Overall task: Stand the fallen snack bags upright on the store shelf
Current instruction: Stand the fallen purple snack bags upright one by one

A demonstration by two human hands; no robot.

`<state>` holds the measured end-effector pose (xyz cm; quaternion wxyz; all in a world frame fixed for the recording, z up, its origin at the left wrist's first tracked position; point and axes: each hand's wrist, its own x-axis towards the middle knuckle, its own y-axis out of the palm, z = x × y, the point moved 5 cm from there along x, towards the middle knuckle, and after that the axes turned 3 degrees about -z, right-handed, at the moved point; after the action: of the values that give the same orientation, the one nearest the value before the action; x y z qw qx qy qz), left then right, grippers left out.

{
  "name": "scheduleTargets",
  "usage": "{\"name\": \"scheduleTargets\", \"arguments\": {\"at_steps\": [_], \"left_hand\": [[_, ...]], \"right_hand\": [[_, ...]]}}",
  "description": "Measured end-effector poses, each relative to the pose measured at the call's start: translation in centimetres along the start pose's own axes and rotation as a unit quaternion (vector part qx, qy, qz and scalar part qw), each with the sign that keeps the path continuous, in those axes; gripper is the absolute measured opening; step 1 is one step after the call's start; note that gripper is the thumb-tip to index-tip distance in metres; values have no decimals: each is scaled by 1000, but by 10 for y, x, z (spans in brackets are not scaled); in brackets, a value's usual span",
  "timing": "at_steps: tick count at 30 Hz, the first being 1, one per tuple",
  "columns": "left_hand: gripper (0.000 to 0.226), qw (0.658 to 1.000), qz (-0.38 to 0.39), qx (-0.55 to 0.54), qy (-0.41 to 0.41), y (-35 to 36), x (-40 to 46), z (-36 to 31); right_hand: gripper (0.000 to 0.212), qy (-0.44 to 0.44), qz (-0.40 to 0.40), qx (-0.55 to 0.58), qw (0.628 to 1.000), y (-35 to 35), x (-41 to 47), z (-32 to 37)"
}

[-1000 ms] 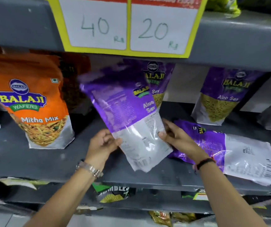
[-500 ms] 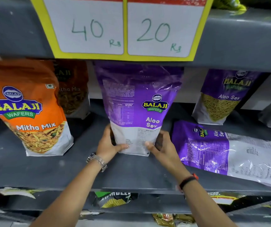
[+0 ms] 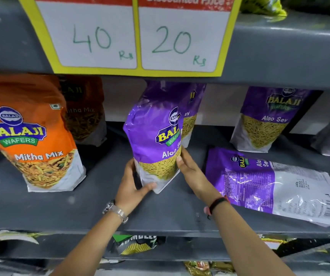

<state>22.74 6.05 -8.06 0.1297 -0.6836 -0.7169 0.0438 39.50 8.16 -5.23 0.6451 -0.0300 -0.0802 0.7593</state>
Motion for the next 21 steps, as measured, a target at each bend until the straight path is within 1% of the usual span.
{"name": "scheduleTargets", "arguments": {"at_steps": [1,2,4,5,6,7,9,10,13,14,18,21], "left_hand": [[80,1000,-4,13,-5,-4,6,4],[77,1000,0,19,-10,-9,13,7],[69,1000,11,14,-14,-20,21,13],[65,1000,15,6,-13,-23,23,14],[63,1000,24,-1,-10,-22,23,14],[64,999,36,-6,-8,-19,22,14],[71,999,45,-8,-14,-13,22,15],[73,999,36,-6,-18,-11,23,15],[69,1000,-14,11,-18,-12,25,15],[67,999,-24,13,-16,-12,25,15],[65,999,-45,24,-14,-14,23,18],[70,997,-56,43,-17,-13,21,15]], "right_hand": [[42,-15,-5,5,1000,2,-4,-1],[38,-23,-28,5,999,1,-9,-4],[35,-30,-109,-25,993,-7,-20,-11],[40,-35,-151,-59,986,-13,-24,-13],[50,-41,-175,-93,979,-19,-26,-13],[61,-44,-179,-116,976,-23,-26,-14],[81,-25,-144,-126,981,-22,-20,-13],[80,-14,-122,-125,985,-20,-17,-12],[54,3,-97,-161,982,-14,-12,-10],[50,8,-94,-162,982,-13,-10,-10],[49,14,-78,-165,983,-10,-8,-10],[53,22,-67,-170,983,-10,-9,-6]]}}
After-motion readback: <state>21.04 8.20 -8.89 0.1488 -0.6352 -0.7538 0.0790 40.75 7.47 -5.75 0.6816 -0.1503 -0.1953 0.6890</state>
